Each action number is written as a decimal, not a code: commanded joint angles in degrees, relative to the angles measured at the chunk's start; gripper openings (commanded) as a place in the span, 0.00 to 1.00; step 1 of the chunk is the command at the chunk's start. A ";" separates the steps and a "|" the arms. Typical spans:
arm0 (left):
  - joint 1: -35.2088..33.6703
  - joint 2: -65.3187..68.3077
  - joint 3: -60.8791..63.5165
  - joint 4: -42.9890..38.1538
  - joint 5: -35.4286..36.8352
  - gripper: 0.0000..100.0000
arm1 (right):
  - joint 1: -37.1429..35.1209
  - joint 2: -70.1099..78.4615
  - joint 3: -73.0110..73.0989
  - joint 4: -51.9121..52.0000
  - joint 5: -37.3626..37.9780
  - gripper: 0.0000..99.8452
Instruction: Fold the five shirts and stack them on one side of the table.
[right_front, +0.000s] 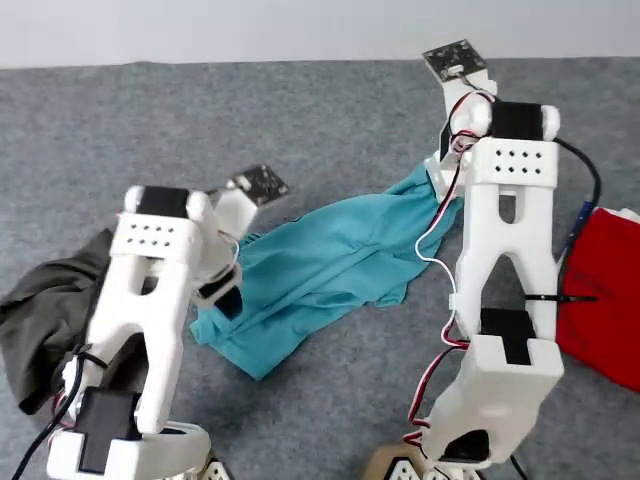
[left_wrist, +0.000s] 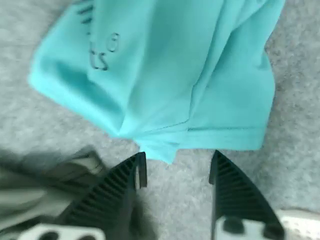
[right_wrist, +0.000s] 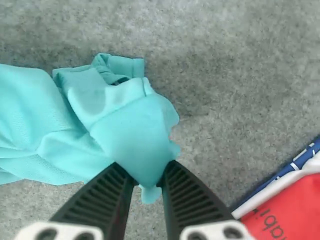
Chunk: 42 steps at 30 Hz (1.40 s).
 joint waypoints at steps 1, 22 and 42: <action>0.88 -0.35 5.58 -5.36 -0.53 0.21 | 1.45 -1.01 -0.53 -0.22 -0.35 0.01; 1.05 -0.35 21.67 -26.64 -0.18 0.09 | -4.09 -2.33 -0.79 1.54 -0.70 0.01; -4.31 -10.73 -19.12 5.19 1.85 0.00 | -3.65 -12.09 -0.70 4.97 -0.35 0.01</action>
